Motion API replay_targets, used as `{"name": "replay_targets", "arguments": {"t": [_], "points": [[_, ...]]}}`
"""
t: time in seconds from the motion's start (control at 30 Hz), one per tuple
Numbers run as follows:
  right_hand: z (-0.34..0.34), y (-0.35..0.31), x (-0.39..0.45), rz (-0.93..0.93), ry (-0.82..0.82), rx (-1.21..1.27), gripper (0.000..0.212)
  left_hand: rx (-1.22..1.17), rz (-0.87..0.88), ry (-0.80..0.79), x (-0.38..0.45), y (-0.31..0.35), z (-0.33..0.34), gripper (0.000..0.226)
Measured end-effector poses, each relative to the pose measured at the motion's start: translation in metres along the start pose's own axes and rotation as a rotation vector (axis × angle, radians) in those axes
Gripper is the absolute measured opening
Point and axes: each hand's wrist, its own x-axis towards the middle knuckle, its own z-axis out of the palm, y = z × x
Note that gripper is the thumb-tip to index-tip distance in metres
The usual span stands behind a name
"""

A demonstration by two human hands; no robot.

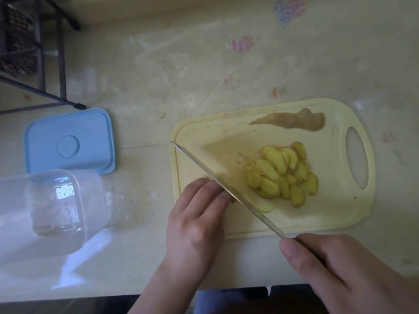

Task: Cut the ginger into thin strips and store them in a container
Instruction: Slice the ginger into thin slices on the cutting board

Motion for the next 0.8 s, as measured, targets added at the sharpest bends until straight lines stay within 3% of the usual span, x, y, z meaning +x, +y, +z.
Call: {"name": "replay_targets", "arguments": {"t": [0.27, 0.43, 0.67, 0.8], "points": [[-0.002, -0.004, -0.005, 0.038, 0.064, -0.033, 0.088, 0.004, -0.007, -0.013, -0.001, 0.000, 0.002, 0.032], [-0.005, -0.008, -0.004, 0.042, 0.001, -0.039, 0.092, -0.003, -0.022, -0.017, 0.000, 0.002, 0.002, 0.032], [-0.013, -0.019, -0.004, 0.094, -0.108, 0.044, 0.068, -0.002, -0.022, -0.005, 0.002, 0.001, 0.001, 0.027], [-0.014, -0.012, 0.000, 0.121, -0.156, 0.038, 0.075, -0.005, -0.034, 0.017, 0.000, 0.003, 0.002, 0.024]]}}
